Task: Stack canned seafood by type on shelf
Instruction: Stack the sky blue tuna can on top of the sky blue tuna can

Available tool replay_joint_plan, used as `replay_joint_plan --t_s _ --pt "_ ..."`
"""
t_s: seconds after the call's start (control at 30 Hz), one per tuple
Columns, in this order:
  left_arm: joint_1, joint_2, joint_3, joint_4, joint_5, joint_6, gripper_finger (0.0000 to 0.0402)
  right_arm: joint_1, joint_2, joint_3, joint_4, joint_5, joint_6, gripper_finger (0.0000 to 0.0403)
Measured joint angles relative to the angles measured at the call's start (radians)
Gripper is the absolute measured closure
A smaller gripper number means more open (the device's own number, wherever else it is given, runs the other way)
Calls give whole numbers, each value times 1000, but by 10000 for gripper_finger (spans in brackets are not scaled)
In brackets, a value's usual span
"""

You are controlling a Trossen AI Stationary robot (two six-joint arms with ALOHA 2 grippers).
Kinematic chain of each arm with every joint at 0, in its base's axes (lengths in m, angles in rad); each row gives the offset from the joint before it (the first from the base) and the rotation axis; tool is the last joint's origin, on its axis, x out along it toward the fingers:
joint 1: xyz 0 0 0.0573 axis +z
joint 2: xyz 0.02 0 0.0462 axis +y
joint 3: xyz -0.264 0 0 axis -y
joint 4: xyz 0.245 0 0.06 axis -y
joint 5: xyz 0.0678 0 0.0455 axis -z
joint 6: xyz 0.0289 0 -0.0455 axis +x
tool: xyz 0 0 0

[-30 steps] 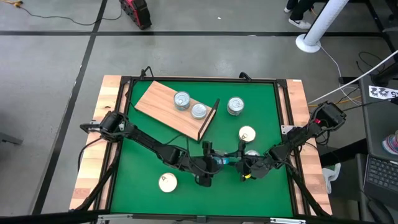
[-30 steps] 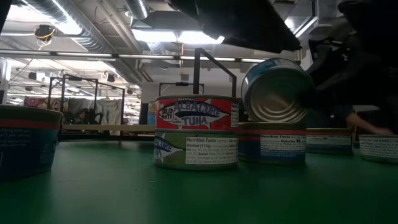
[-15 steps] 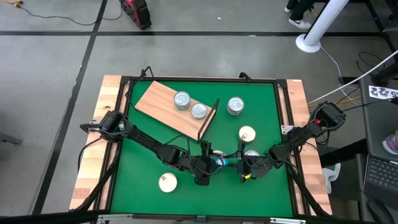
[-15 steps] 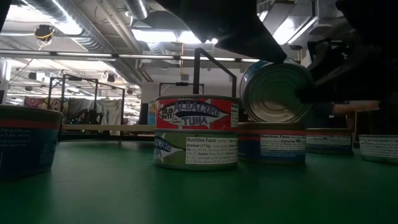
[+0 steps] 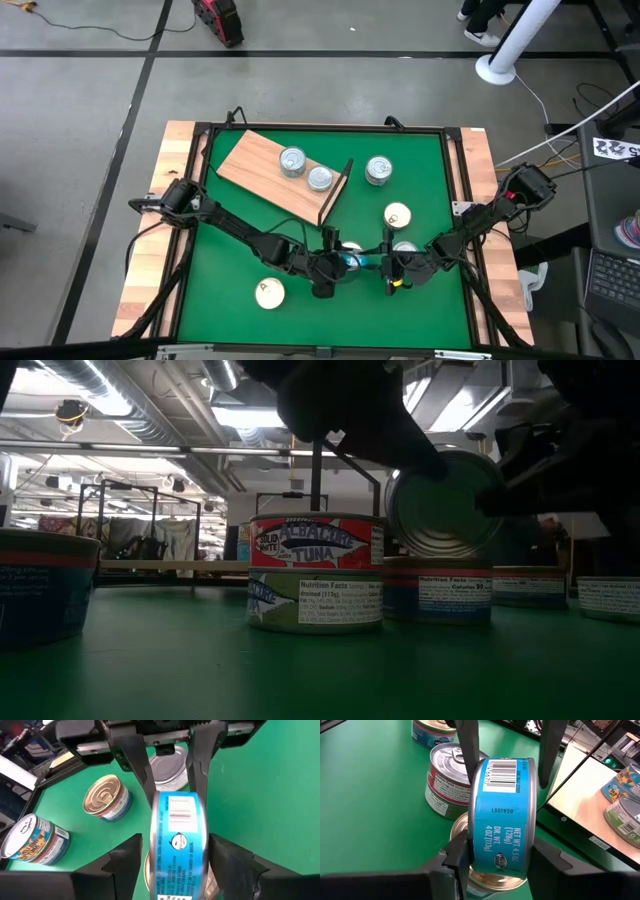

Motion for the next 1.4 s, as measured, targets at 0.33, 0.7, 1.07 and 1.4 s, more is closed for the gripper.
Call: replay_joint_plan --t_s 0.33,0.7,1.07,1.4 --pt "-1 0 0 1 1 4 259 0 0 0 12 -13 -3 254" --pt "-2 -83 -2 -50 4 -4 258 0 -4 37 26 -11 -12 138" --pt "-31 -266 -2 -170 -7 -3 254 -2 -110 145 -103 16 -96 119" --pt "-53 -423 2 -239 -122 67 251 0 -335 157 -452 77 -63 118"
